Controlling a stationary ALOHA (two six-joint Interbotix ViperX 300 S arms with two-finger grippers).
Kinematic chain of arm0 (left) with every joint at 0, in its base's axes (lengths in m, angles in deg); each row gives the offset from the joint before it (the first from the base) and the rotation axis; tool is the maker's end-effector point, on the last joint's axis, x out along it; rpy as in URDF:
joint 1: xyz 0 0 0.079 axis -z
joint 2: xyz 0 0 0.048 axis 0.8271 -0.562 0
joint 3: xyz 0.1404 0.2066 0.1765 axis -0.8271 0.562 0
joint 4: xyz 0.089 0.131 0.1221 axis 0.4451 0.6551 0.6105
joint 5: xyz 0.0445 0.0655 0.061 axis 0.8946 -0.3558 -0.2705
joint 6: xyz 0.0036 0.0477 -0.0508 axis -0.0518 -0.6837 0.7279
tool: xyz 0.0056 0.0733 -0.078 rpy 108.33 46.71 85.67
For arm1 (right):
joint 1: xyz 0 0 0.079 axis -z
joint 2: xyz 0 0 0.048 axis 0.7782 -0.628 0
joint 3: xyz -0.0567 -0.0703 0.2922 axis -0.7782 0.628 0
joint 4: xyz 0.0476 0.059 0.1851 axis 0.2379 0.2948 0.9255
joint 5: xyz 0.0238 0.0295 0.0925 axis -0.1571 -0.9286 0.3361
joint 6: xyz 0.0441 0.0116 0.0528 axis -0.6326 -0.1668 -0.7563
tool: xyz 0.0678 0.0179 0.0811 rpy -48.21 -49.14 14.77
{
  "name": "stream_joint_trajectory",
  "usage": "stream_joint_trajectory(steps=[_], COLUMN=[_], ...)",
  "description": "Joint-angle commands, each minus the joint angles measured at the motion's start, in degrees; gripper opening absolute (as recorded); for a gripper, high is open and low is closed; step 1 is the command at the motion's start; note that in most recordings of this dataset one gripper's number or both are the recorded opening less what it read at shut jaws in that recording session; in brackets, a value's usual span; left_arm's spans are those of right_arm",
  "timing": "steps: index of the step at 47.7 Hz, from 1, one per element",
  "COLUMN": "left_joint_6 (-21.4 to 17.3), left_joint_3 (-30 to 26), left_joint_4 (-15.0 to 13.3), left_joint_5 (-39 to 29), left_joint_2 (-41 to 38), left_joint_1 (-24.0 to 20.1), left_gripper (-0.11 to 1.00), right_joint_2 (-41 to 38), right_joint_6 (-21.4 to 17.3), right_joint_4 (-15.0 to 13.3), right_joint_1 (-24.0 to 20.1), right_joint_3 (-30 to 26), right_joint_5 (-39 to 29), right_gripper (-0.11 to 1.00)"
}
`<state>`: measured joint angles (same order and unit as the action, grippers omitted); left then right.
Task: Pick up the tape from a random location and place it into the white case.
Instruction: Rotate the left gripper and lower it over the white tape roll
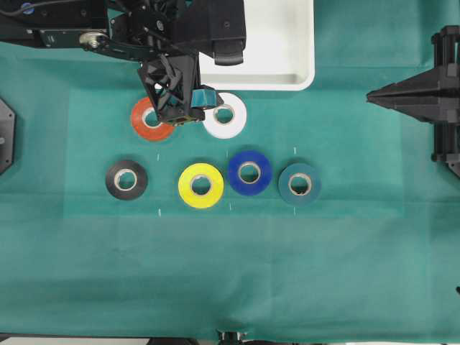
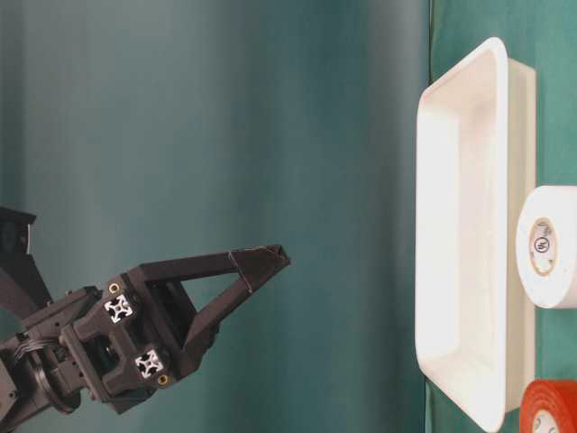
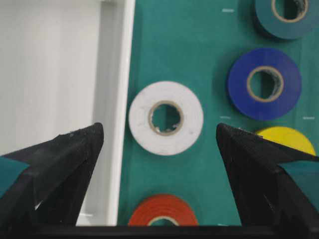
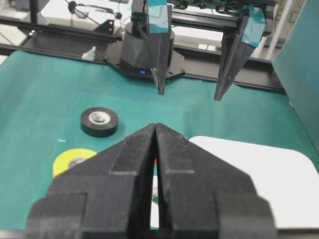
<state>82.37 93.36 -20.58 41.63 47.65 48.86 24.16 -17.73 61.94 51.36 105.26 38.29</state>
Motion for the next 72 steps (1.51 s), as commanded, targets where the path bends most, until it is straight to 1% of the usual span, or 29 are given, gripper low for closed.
stream_joint_trajectory(steps=[1, 17, 19, 25, 31, 36, 47, 51, 72], left_joint_6=[-0.1, -0.6, -1.3, -7.3, -15.0, -19.8, -25.4, -26.2, -26.2], left_joint_3=[-1.4, -1.3, -1.2, -0.9, -0.9, -0.9, -1.1, -1.2, -1.2], left_joint_4=[0.1, 0.4, 0.5, 0.5, 0.5, 0.5, 0.5, 0.6, 0.6], left_joint_5=[0.2, -0.2, -0.2, -1.0, -1.1, -1.2, -2.9, -2.8, -2.3], left_joint_2=[0.6, 0.7, 0.8, 1.0, 1.0, 1.0, 0.8, 0.7, 0.7], left_joint_1=[0.3, 0.6, 0.6, 1.2, 2.1, 2.5, 2.5, 2.5, 2.6], left_gripper=[1.00, 1.00, 1.00, 1.00, 1.00, 1.00, 1.00, 1.00, 1.00], right_joint_2=[-0.4, -0.4, -0.4, -0.4, -0.4, -0.5, -1.1, -1.3, -1.6], right_joint_6=[0.1, 0.1, 0.1, 0.1, 0.1, 0.1, 0.0, 0.1, 0.2], right_joint_4=[0.0, 0.0, 0.0, 0.0, 0.0, -0.1, 0.0, 0.0, 0.0], right_joint_1=[0.1, 0.1, 0.1, 0.1, 0.1, 0.1, 0.1, 0.1, 0.1], right_joint_3=[-1.5, -1.6, -1.6, -1.6, -1.7, -1.6, -1.6, -1.6, -1.6], right_joint_5=[0.3, 0.3, 0.3, 0.3, 0.3, 0.3, 0.3, 0.3, 0.1], right_gripper=[0.00, 0.00, 0.00, 0.00, 0.00, 0.00, 0.00, 0.00, 0.00])
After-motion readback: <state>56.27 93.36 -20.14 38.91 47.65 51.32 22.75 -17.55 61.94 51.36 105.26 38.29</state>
